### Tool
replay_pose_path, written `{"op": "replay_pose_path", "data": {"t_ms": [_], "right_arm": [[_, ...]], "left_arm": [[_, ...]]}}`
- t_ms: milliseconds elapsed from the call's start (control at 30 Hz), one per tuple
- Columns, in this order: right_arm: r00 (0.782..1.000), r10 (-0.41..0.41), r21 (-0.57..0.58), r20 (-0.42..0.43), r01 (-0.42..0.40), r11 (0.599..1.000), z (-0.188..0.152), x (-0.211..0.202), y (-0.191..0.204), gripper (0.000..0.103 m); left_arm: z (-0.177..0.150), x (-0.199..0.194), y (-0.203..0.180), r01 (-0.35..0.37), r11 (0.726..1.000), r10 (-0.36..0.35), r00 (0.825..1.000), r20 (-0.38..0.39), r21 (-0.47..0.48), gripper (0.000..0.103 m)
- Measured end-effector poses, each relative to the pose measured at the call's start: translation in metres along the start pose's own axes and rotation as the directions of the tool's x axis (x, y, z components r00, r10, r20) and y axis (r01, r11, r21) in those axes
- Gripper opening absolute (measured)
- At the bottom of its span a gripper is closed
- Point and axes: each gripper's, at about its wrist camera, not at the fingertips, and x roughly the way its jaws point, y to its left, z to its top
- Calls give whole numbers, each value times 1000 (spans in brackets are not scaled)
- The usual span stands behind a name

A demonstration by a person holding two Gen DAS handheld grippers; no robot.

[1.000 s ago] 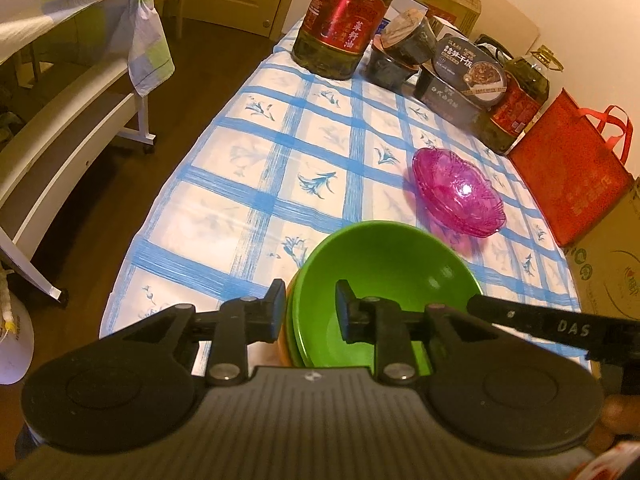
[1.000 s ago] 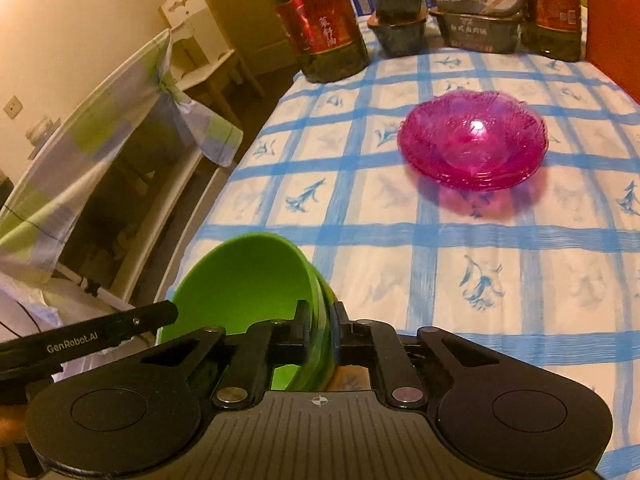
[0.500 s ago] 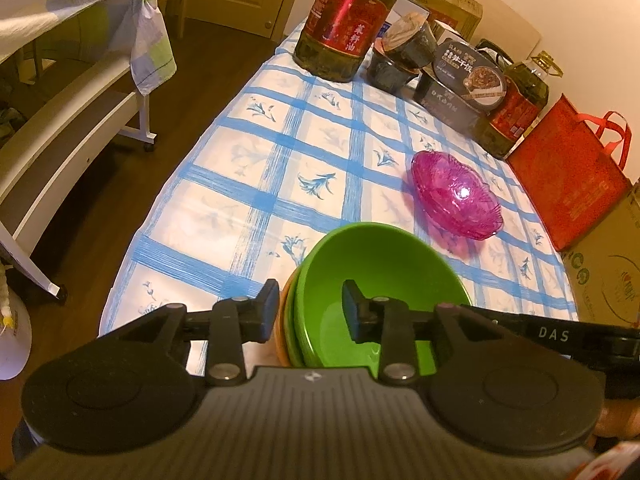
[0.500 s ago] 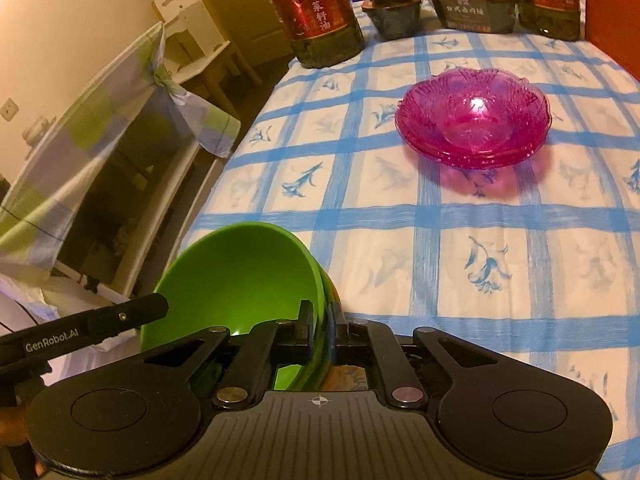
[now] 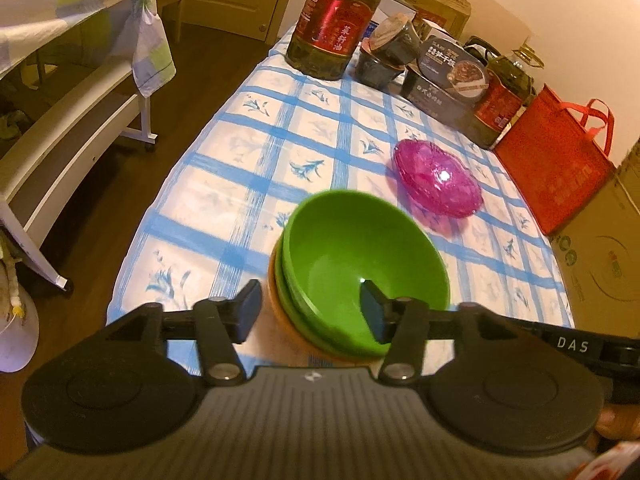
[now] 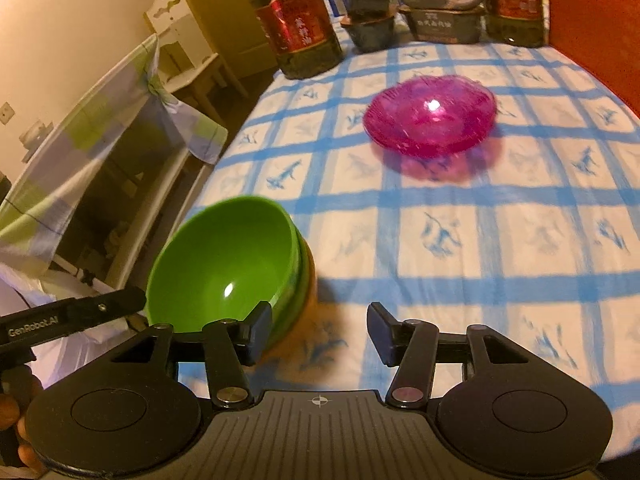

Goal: Organize plates and bowls
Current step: 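Open both grippers and pull them back from the bowl stack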

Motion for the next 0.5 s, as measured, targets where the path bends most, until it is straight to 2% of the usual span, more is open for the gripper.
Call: {"op": "replay_pose_path", "data": {"t_ms": [133, 300, 400, 500], "right_arm": [[1000, -21, -4, -9, 21, 1000, -18, -10, -1, 57], [996, -86, -50, -19, 85, 995, -39, -17, 1, 59], [993, -111, -69, -27, 109, 992, -50, -21, 2, 61], [990, -136, -82, -34, 133, 988, -58, -22, 1, 65]], "left_arm": [[-18, -10, -1, -13, 1000, 13, 1000, -3, 7, 63], [-36, -15, -5, -60, 997, 60, 998, -1, 41, 68], [-45, -18, -7, -80, 995, 79, 997, 9, 61, 77], [-54, -21, -15, -78, 992, 75, 997, 26, 100, 80]]}}
